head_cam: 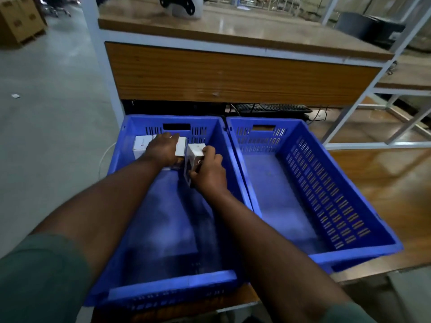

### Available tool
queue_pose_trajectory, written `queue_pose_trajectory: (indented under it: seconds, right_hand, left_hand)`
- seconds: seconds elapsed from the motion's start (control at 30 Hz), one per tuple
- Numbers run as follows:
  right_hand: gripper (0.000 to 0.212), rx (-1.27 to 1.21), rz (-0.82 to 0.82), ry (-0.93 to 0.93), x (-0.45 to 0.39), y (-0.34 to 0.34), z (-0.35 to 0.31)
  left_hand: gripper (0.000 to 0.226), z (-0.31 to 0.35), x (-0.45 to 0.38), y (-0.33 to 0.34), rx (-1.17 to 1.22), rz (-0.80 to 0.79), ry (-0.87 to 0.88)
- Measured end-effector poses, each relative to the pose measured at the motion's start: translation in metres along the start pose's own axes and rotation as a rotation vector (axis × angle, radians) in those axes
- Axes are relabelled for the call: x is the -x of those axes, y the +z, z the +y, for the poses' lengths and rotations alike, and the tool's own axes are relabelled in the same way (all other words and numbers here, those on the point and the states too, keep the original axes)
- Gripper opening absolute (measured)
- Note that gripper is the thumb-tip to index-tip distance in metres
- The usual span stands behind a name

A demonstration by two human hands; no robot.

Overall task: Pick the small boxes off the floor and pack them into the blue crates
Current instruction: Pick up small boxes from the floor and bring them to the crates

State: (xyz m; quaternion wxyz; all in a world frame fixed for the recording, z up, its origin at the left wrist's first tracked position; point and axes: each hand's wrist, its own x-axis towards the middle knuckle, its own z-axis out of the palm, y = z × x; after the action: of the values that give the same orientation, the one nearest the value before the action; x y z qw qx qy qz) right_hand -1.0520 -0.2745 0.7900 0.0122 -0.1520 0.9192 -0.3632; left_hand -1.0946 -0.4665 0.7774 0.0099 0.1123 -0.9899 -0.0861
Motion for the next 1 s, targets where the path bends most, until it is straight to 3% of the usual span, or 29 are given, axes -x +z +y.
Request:
queue_pose_trajectory:
  seconds: [0.33, 0.47, 0.63, 0.73, 0.83, 0.93, 1.0]
  right_hand:
    - [0.035, 0.020, 0.085, 0.028, -0.046, 0.038, 0.015]
    - [0.036, 0.009, 0.098, 0.034, -0.064, 0.051, 0.022]
    - [0.030, -0.070, 0.062, 0.054, -0.088, 0.070, 0.025]
    - [0.020, -0.156, 0.058, 0.107, -0.098, 0.077, 0.032]
    - [0.033, -0.192, 0.064, 0.161, -0.098, 0.079, 0.032]
    - [0.061, -0.295, 0.014, 0.211, -0.097, 0.080, 0.029]
    - [0.063, -0.300, 0.007, 0.205, -0.098, 0.082, 0.031]
  left_hand:
    - [0.093, 0.004, -0.021, 0.017, -0.240, 0.050, 0.006]
    - [0.086, -0.002, -0.016, 0.021, -0.326, 0.106, 0.026]
    - [0.088, -0.003, -0.018, 0.024, -0.220, 0.041, -0.012]
    - [0.090, -0.003, -0.019, 0.030, -0.204, 0.083, -0.032]
    - [0.090, -0.002, -0.019, 0.037, -0.259, 0.117, -0.032]
    - [0.079, -0.012, -0.025, 0.047, -0.335, 0.168, -0.009]
    - [0.074, -0.018, -0.029, 0.053, -0.386, 0.224, 0.018]
